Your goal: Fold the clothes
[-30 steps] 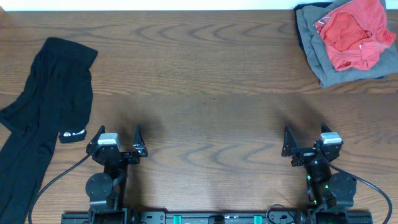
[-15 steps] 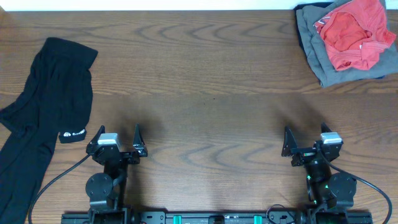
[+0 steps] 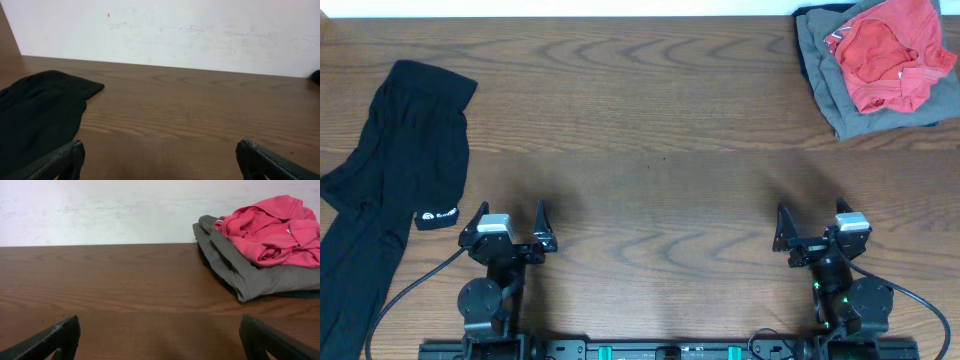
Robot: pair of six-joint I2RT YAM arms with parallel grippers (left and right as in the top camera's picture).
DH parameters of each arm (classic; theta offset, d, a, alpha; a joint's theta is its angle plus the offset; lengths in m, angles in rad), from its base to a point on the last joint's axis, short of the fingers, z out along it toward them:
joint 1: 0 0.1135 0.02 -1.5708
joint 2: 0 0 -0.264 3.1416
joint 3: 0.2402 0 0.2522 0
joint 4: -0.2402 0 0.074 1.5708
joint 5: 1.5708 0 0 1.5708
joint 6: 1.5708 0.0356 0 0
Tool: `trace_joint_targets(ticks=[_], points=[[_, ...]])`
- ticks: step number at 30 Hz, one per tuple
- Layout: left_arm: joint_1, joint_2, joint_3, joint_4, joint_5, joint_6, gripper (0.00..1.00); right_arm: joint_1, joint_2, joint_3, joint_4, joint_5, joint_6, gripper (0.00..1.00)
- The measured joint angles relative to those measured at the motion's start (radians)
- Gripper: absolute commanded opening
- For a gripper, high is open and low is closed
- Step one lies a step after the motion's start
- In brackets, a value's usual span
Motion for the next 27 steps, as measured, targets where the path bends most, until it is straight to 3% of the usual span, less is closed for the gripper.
trace_joint_targets(ticks=[27], points=[[0.0,0.0,0.0,0.0,0.0,0.0,0.98,0.0,0.034,0.0,0.0,0.0,0.0,0.99]])
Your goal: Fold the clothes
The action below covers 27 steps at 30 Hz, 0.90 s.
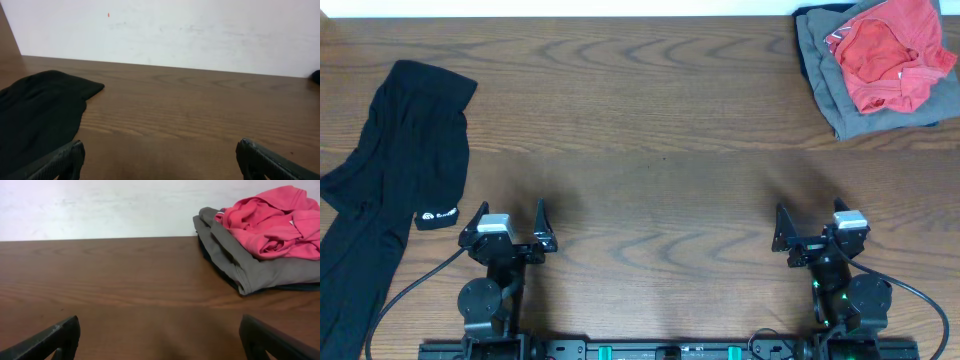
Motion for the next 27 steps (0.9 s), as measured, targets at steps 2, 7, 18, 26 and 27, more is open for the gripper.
trace_joint_targets(ticks=[2,7,18,26,27], points=[[0.0,0.0,0.0,0.0,0.0,0.0,0.98,0.0,0.0,0.0,0.0,0.0,0.0,0.99],[0.0,0.0,0.0,0.0,0.0,0.0,0.98,0.0,0.0,0.0,0.0,0.0,0.0,0.99],[0.0,0.0,0.0,0.0,0.0,0.0,0.98,0.0,0.0,0.0,0.0,0.0,0.0,0.99],[0.0,0.0,0.0,0.01,0.001,0.0,0.98,0.0,0.0,0.0,0.02,-0.002,0.0,0.99],[0.0,0.0,0.0,0.011,0.002,0.0,0.98,0.0,0.0,0.0,0.02,-0.002,0.0,0.99]])
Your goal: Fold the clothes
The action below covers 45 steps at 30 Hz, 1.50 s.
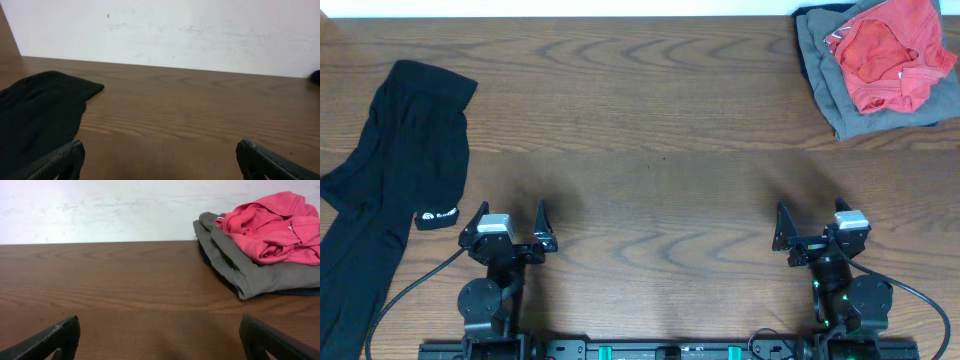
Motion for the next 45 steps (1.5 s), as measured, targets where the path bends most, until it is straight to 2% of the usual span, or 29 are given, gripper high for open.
trace_joint_targets(ticks=[11,14,16,22,27,31,36,40,45], points=[[0.0,0.034,0.0,0.032,0.015,0.0,0.98,0.0,0.002,0.0,0.094,-0.003,-0.02,0.99],[0.0,0.07,0.025,-0.016,0.018,0.0,0.98,0.0,0.002,0.002,0.127,-0.003,-0.026,0.99],[0.0,0.117,0.075,-0.068,0.019,0.0,0.98,0.0,0.006,0.011,0.127,-0.003,-0.033,0.99],[0.0,0.353,0.377,-0.198,0.021,0.005,0.98,0.0,0.095,0.13,0.122,-0.003,-0.078,0.99],[0.003,0.592,0.665,-0.366,0.017,0.023,0.98,0.0,0.291,0.314,0.106,-0.019,-0.093,0.99],[0.026,0.772,0.91,-0.548,0.008,0.043,0.98,0.0,0.516,0.475,0.058,-0.035,-0.099,0.99],[0.05,0.954,1.154,-0.722,0.005,0.119,0.98,0.0,0.822,0.713,-0.1,-0.086,-0.1,0.99],[0.053,1.044,1.223,-0.725,0.005,0.158,0.98,0.0,1.041,0.91,-0.247,-0.124,-0.1,0.99],[0.071,1.149,1.226,-0.675,0.006,0.208,0.98,0.0,1.219,1.03,-0.26,-0.172,-0.1,0.99]])
